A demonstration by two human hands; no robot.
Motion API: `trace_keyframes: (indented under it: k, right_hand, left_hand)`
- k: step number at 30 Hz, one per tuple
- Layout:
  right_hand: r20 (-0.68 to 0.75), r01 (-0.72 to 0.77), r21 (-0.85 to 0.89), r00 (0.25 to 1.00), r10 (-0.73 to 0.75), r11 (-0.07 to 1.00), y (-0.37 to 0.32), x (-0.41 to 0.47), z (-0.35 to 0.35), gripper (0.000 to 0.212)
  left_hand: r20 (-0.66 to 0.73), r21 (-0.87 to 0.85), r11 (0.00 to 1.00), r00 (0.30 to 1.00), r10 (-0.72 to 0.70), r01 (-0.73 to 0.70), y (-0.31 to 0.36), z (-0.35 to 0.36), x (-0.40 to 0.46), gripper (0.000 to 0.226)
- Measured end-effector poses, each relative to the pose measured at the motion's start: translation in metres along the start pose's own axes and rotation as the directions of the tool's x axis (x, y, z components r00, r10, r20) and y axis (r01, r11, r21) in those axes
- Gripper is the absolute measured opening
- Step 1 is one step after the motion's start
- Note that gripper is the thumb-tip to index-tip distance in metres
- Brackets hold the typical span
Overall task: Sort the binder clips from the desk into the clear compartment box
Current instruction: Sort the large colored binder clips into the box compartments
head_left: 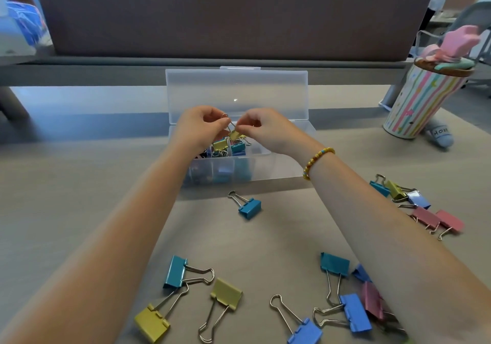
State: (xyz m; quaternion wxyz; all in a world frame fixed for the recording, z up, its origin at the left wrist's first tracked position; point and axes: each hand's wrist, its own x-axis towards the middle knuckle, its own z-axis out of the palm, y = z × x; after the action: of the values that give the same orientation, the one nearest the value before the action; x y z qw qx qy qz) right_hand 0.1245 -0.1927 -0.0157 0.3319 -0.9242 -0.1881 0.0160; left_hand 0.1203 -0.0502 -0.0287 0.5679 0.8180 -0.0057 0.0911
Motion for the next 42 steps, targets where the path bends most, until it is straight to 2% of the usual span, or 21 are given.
trace_keyframes:
  k: [3, 5, 7, 9, 12, 15, 18, 22, 27, 31, 33, 37, 42]
  right_hand:
    - [0.034, -0.08, 0.007, 0.996, 0.079, 0.997, 0.001, 0.0, -0.002, 0.023]
    - [0.07, -0.145, -0.024, 0.987, 0.147, 0.989, 0.002, -0.002, -0.004, 0.022]
    - [0.069, -0.189, -0.052, 0.979, 0.192, 0.981, 0.004, -0.004, -0.005, 0.022]
    - [0.097, -0.218, -0.087, 0.969, 0.226, 0.972, 0.003, -0.006, -0.004, 0.023]
    - [0.081, -0.23, -0.055, 0.969, 0.234, 0.972, 0.003, -0.006, -0.001, 0.022]
    - [-0.028, -0.243, 0.096, 0.969, 0.246, 0.965, 0.007, -0.005, -0.004, 0.017]
    - [-0.095, -0.26, 0.127, 0.957, 0.272, 0.957, 0.013, -0.003, -0.008, 0.015]
    - [-0.03, -0.276, 0.146, 0.959, 0.283, 0.95, 0.011, -0.001, -0.002, 0.016]
    - [-0.042, -0.25, 0.173, 0.965, 0.26, 0.953, 0.002, 0.0, 0.0, 0.015]
    - [0.009, -0.272, 0.373, 0.957, 0.289, 0.887, -0.002, -0.003, -0.005, 0.018]
    - [0.026, -0.285, 0.439, 0.952, 0.305, 0.852, -0.001, -0.005, -0.005, 0.02]
    - [0.021, -0.307, 0.31, 0.949, 0.316, 0.9, 0.002, -0.006, -0.005, 0.018]
    - [0.068, -0.308, 0.253, 0.951, 0.301, 0.917, 0.001, -0.006, -0.007, 0.023]
  left_hand:
    - [0.056, 0.023, 1.0, 0.998, -0.01, 0.009, 0.002, 0.003, -0.002, 0.007]
    - [0.051, 0.152, 0.987, 0.998, 0.037, -0.044, -0.001, 0.004, -0.002, 0.009]
    - [0.058, 0.328, 0.937, 0.993, 0.102, -0.116, -0.004, 0.004, -0.002, 0.017]
    - [0.133, 0.472, 0.864, 0.983, 0.125, -0.174, -0.006, 0.005, -0.002, 0.031]
    - [0.185, 0.572, 0.789, 0.972, 0.142, -0.224, -0.007, 0.004, -0.002, 0.04]
    - [0.122, 0.589, 0.782, 0.979, 0.164, -0.204, -0.006, -0.003, -0.002, 0.034]
    - [0.097, 0.595, 0.785, 0.985, 0.144, -0.173, -0.008, -0.013, -0.003, 0.035]
    - [0.137, 0.599, 0.781, 0.984, 0.114, -0.174, -0.009, -0.014, -0.006, 0.038]
    - [0.21, 0.614, 0.763, 0.973, 0.092, -0.204, -0.012, -0.005, -0.005, 0.041]
    - [0.266, 0.628, 0.741, 0.961, 0.082, -0.237, -0.014, 0.0, -0.003, 0.038]
    - [0.241, 0.627, 0.744, 0.966, 0.097, -0.231, -0.015, 0.0, -0.002, 0.036]
    - [0.206, 0.622, 0.752, 0.972, 0.111, -0.218, -0.014, -0.002, -0.004, 0.033]
    - [0.222, 0.618, 0.759, 0.972, 0.082, -0.206, -0.012, 0.0, -0.005, 0.033]
